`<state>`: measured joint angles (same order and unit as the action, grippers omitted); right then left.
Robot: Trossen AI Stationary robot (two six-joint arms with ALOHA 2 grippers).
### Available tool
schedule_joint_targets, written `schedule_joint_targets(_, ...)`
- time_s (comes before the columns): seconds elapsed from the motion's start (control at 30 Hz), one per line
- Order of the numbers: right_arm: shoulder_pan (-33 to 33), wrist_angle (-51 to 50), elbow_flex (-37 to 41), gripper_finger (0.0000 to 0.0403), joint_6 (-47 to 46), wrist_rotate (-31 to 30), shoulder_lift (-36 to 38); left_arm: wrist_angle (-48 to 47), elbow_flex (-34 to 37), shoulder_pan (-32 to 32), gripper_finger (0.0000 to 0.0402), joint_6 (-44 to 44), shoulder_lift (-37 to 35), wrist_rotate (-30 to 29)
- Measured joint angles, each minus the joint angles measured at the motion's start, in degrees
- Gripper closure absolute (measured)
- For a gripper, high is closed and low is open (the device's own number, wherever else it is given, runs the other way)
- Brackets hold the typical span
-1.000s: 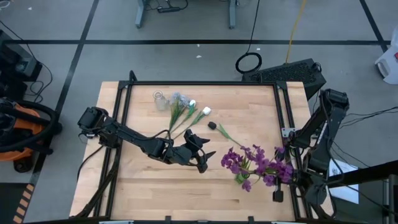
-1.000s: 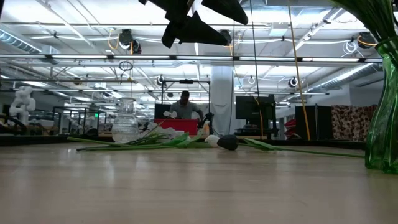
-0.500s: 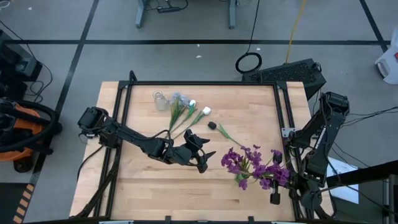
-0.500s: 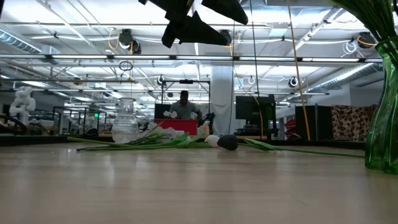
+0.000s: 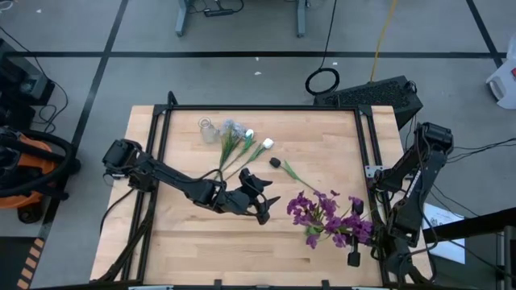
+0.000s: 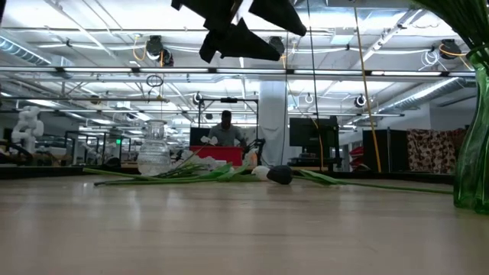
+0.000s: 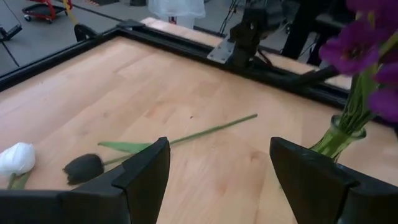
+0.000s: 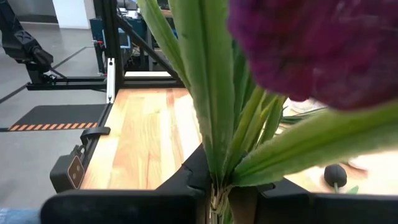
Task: Sort flowers into vase by color
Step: Put the purple flower into the green vase
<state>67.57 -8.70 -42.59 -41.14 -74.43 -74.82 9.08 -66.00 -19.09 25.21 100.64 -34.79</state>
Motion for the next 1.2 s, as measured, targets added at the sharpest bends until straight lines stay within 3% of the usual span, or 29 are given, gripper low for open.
schedule_joint_targets(0.6,0.04,-3.91,0.00,0.0366,-5.56,1.45,-0.36,6.03,0.00,0.23,0.0121,-0.10,3.33,0.16)
schedule_joint_targets(1.0,-0.02,-8.35,0.00,0.0263,-10.71,1.75,-0.36,6.60,0.02,0.24,0.0121,-0.15,3.34,0.15)
schedule_joint_targets(1.2,-0.02,-10.64,0.00,0.0211,-12.10,7.31,-0.32,6.53,0.02,0.24,0.0121,-0.17,3.34,0.14)
